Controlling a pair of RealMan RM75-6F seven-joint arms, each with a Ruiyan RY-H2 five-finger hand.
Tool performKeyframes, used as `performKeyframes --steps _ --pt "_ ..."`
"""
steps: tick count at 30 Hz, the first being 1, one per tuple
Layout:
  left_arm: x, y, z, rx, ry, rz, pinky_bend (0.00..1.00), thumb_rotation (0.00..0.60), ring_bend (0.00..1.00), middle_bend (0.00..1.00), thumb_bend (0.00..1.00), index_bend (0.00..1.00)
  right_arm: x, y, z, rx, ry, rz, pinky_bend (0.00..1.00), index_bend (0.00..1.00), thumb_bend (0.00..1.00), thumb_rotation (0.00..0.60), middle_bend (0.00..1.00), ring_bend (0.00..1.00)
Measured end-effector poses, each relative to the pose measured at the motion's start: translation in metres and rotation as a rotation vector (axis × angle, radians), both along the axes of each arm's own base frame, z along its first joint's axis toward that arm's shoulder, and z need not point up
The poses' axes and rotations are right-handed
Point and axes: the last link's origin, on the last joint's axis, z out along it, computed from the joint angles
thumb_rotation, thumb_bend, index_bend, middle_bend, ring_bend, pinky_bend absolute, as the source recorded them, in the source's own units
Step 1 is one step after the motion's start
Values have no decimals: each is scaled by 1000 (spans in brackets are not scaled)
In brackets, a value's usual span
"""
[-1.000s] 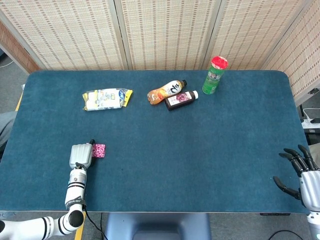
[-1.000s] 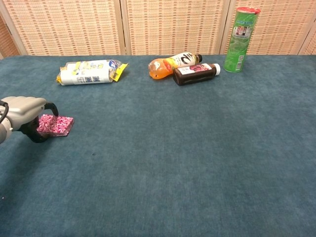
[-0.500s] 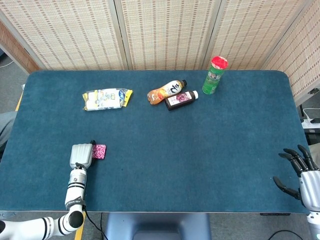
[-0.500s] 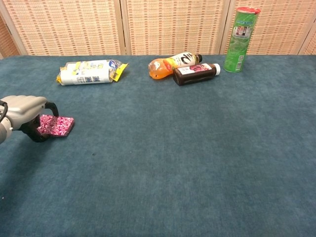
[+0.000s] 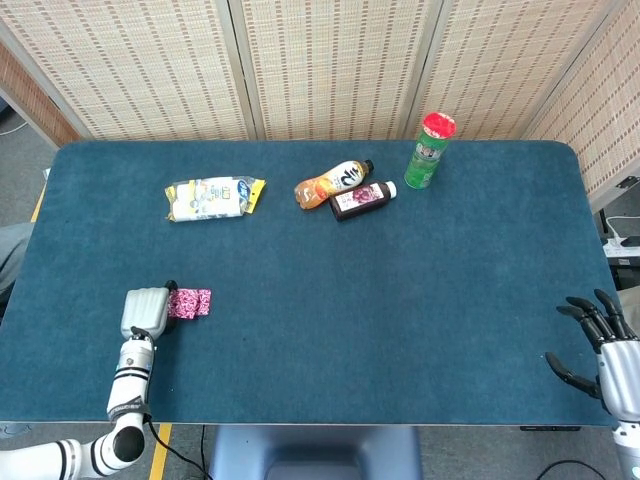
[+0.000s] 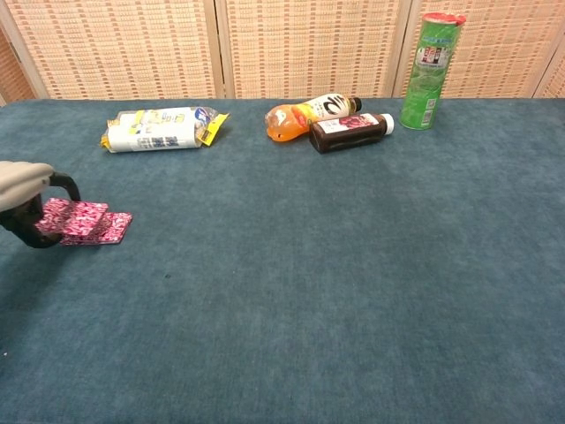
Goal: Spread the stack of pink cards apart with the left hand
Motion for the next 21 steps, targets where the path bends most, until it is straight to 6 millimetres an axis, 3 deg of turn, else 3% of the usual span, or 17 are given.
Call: performKeyframes --steps 11,15,21 --pt "-58 -9 41 35 68 37 1000 600 1000 1000 352 490 1 0 -3 13 10 -3 372 283 151 600 208 74" --pt "-79 -11 44 34 89 62 1000 600 1000 1000 349 481 1 0 -4 15 14 -6 372 283 151 600 208 74" --pt "-101 -13 37 24 114 91 1000 600 1000 1000 351 367 1 0 -5 18 18 -9 372 283 151 600 208 74"
